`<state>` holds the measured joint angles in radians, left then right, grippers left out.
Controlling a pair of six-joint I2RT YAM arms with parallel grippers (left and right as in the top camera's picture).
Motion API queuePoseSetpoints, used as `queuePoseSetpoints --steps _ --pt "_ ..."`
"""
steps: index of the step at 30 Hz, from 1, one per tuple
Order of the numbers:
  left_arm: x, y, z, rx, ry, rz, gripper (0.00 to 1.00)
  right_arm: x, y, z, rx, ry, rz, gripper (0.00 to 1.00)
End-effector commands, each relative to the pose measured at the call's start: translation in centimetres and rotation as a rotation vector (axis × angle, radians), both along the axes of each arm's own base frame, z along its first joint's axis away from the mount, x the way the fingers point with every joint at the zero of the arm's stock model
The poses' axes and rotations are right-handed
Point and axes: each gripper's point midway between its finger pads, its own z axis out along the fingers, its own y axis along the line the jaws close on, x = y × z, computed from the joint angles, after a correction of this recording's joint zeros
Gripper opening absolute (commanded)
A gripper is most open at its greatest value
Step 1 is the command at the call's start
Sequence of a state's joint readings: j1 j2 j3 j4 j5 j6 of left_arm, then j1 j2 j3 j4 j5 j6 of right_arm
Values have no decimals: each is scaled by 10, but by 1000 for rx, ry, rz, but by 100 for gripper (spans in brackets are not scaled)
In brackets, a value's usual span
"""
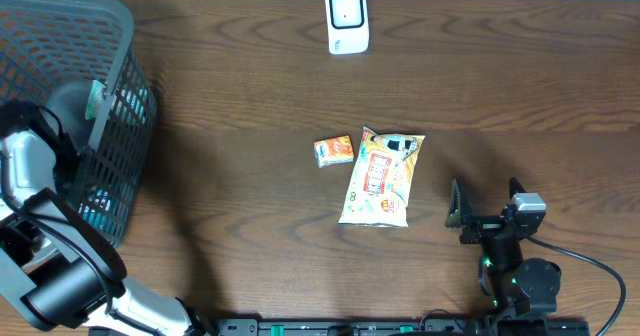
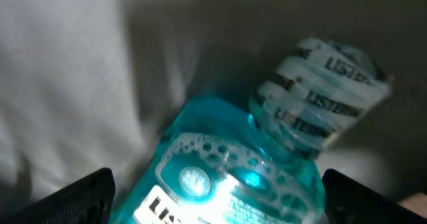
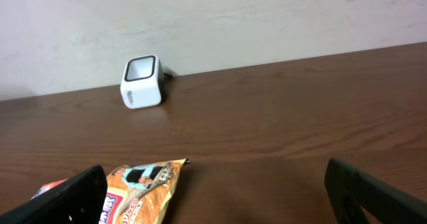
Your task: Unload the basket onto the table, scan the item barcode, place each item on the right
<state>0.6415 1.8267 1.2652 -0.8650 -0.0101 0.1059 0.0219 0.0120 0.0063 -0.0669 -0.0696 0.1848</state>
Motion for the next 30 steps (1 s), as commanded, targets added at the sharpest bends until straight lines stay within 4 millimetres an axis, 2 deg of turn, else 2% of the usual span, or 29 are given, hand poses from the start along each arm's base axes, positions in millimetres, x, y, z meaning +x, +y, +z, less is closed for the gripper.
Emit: queuePoseSetpoints --steps 1,9,10,12,14,22,26,30 --pt "-5 -4 -11 -11 17 2 98 0 0 0 -11 -2 -3 99" --pt "-6 -6 -26 -5 -1 38 99 0 0 0 -11 -2 -3 99" --pt "-6 -6 -27 -3 -3 38 96 0 0 0 -11 -2 -3 99" --pt "-5 -5 -27 -1 -7 38 83 0 0 0 -11 -2 -3 99" --pt "-5 -5 -27 1 -9 41 77 0 0 0 -11 -2 -3 99" --pt "-2 -3 -27 7 -28 131 73 0 0 0 -11 -2 -3 99" --pt "-4 -4 -28 4 -23 131 69 0 0 0 -11 -2 -3 99" --pt "-6 -5 -31 2 -20 131 69 0 0 0 -11 -2 -3 99"
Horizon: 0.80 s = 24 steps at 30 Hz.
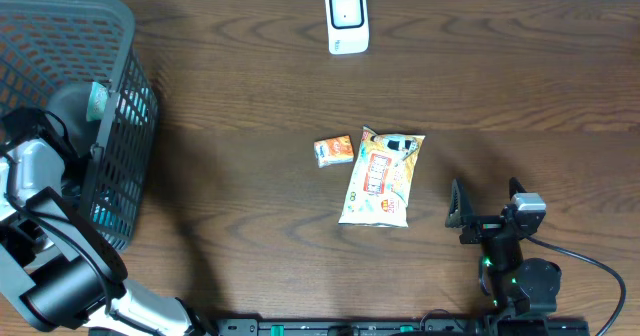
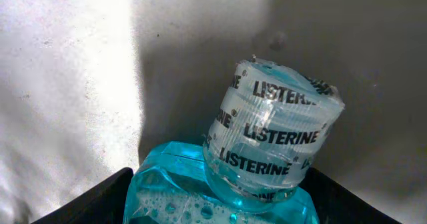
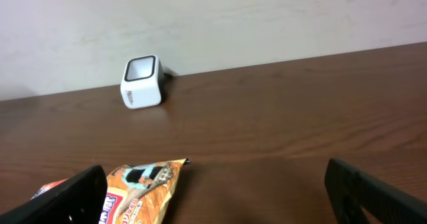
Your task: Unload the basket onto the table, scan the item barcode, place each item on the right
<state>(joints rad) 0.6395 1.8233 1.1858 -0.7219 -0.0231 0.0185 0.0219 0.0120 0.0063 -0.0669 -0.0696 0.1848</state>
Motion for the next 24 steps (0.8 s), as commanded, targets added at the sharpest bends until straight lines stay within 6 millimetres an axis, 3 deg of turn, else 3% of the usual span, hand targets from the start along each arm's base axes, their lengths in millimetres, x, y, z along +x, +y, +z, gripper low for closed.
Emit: queuePoseSetpoints --steps 1,12,17,20,23,24 --pt "-12 -12 -16 -49 33 45 69 0 0 0 -11 -2 -3 99" --pt "-17 -16 -40 -38 14 65 69 0 0 0 -11 -2 -3 99" --pt "-17 -16 -42 -34 8 66 71 0 0 0 -11 -2 -3 99" --pt "-17 -16 -42 -35 9 67 80 0 0 0 -11 -2 -3 99" --pt "-17 -17 -42 -41 6 81 98 0 0 0 -11 -2 -3 99" --pt "-16 -19 -42 -50 0 79 98 0 0 0 -11 -2 -3 99"
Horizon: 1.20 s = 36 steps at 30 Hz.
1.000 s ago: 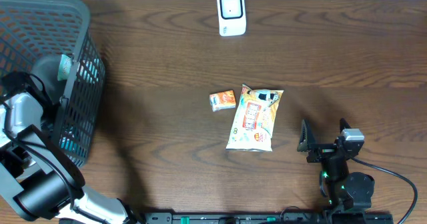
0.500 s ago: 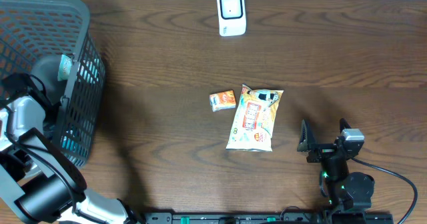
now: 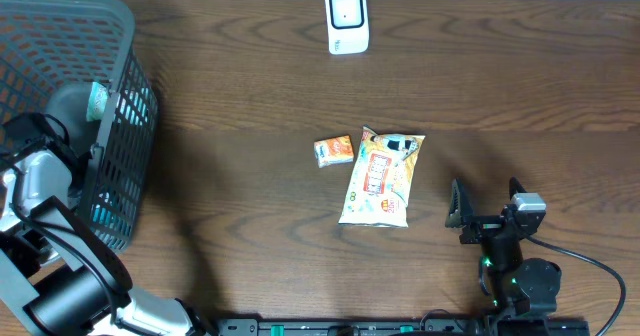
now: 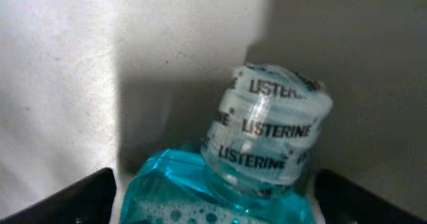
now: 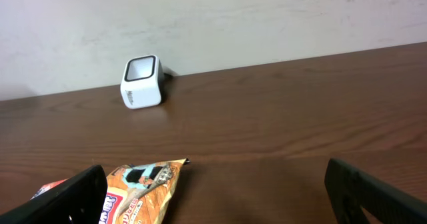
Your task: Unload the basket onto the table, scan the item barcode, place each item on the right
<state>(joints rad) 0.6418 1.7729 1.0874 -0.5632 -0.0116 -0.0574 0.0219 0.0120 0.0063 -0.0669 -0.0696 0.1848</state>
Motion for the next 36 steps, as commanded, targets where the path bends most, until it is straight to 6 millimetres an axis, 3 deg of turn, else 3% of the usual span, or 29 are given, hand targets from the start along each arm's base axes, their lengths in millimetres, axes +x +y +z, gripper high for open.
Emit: queuePoseSetpoints --steps 1,17,26,31,36 --pt "-23 -24 -39 -112 98 0 98 0 0 0 -11 -2 -3 99" --pt "-26 -27 -42 -116 105 1 99 0 0 0 -11 -2 -3 99" --pt "-26 -27 -44 -113 101 0 69 0 0 0 -11 -2 -3 99" --pt "-21 -23 -41 -102 85 0 67 0 0 0 -11 -2 -3 99" --pt "-12 -16 -23 -75 50 0 67 0 0 0 -11 -2 -3 99"
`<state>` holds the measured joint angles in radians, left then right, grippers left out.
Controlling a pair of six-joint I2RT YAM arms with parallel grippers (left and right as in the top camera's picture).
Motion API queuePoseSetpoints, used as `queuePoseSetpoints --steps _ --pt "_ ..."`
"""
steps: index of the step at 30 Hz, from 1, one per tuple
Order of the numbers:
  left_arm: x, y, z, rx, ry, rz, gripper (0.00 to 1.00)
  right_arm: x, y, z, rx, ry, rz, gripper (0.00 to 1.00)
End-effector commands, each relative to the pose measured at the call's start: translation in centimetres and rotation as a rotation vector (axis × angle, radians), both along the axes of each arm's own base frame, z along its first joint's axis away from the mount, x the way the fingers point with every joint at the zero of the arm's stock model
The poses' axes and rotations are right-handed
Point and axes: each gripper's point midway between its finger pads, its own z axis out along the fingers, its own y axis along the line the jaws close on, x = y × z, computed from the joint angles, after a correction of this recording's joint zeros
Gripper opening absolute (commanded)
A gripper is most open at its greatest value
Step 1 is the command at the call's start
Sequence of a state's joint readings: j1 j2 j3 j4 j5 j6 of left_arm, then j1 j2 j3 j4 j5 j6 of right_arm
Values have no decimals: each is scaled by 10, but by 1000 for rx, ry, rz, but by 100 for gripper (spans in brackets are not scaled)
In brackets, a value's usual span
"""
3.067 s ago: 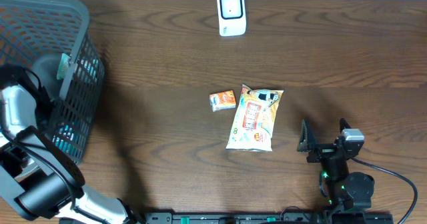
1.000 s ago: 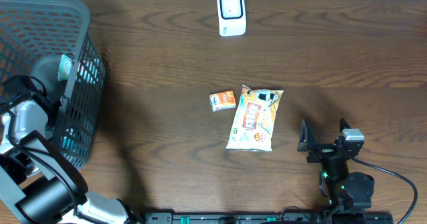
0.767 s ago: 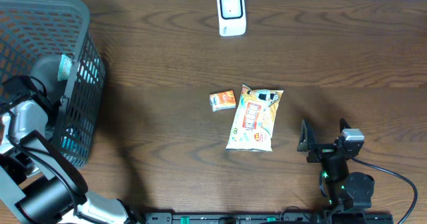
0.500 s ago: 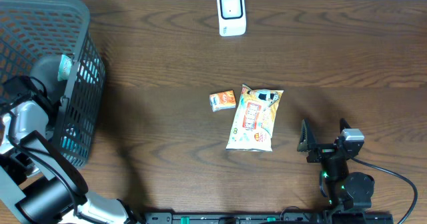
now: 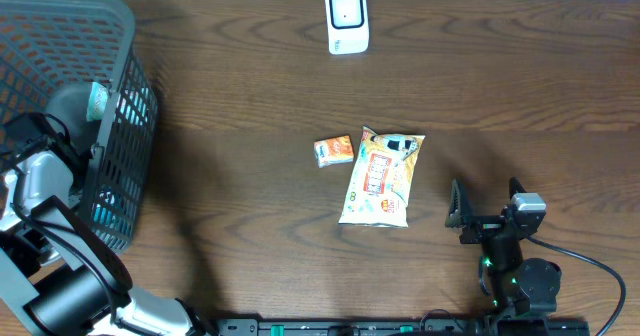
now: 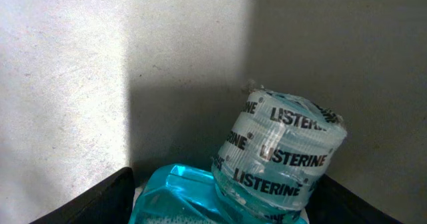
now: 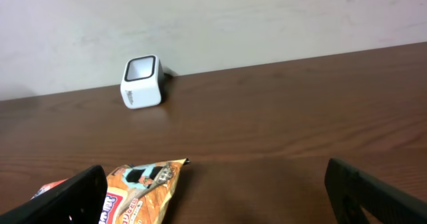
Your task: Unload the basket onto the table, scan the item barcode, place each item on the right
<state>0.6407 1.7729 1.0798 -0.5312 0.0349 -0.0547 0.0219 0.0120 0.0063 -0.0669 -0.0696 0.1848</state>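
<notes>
A teal Listerine mouthwash bottle (image 6: 267, 177) with a sealed clear cap fills the gap between my left gripper's fingers (image 6: 100, 201). My left gripper (image 6: 223, 207) is shut on the bottle's shoulders, down inside the dark mesh basket (image 5: 110, 36), where the overhead view hides it behind my left arm (image 5: 35, 181). The white barcode scanner (image 5: 347, 19) stands at the table's far edge, also visible in the right wrist view as the scanner (image 7: 141, 82). My right gripper (image 5: 487, 211) rests open near the front right, nothing between its fingers.
An orange snack bag (image 5: 380, 179) lies mid-table with a small orange packet (image 5: 333, 150) beside it on the left. Both lie ahead and left of my right gripper (image 7: 220, 207). The basket's tall wall (image 5: 135, 126) separates my left arm from the table.
The bottle stays between my left fingers. It and the pale, shadowed surface behind it have shifted a little in the left wrist view. My right arm has not moved.
My left gripper first hung open over the bottle in the basket, fingers well apart. A second later its fingers were against the bottle's shoulders, and they have stayed there with small shifts of the wrist. The right arm stayed still throughout.
</notes>
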Motion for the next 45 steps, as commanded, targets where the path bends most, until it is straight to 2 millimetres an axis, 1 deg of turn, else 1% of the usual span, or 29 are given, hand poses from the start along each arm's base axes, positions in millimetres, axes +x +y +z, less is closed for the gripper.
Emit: queuePoseSetpoints --steps 1,8,16,20,24,28,30,32,34,35,36,38,40,42,44,45 --pt "-18 -10 -17 -45 85 13 68 0 0 0 -11 -2 -3 99" --pt "-2 2 28 32 -20 13 67 0 0 0 -11 -2 -3 99" --pt "6 8 96 159 -187 16 67 0 0 0 -11 -2 -3 99" --pt "7 10 140 245 -298 19 67 0 0 0 -11 -2 -3 99" --pt "8 11 194 353 -446 21 68 0 0 0 -11 -2 -3 99" --pt "3 7 247 458 -590 24 67 0 0 0 -11 -2 -3 99" --pt "-2 3 268 496 -644 24 67 0 0 0 -11 -2 -3 99" --pt "-8 -1 281 520 -676 25 68 0 0 0 -11 -2 -3 99" --pt "-11 -2 285 531 -681 29 77 0 0 0 -11 -2 -3 99" --pt "-11 -1 284 531 -677 31 84 0 0 0 -11 -2 -3 99" --pt "-11 -1 282 526 -669 31 90 0 0 0 -11 -2 -3 99" --pt "-9 0 272 510 -636 22 100 0 0 0 -11 -2 -3 99" --pt "-5 3 254 498 -574 -16 99 0 0 0 -11 -2 -3 99" --pt "3 9 227 477 -483 -76 99 0 0 0 -11 -2 -3 99" --pt "8 12 206 455 -419 -117 99 0 0 0 -11 -2 -3 99" --pt "12 13 191 434 -379 -152 99 0 0 0 -11 -2 -3 99"
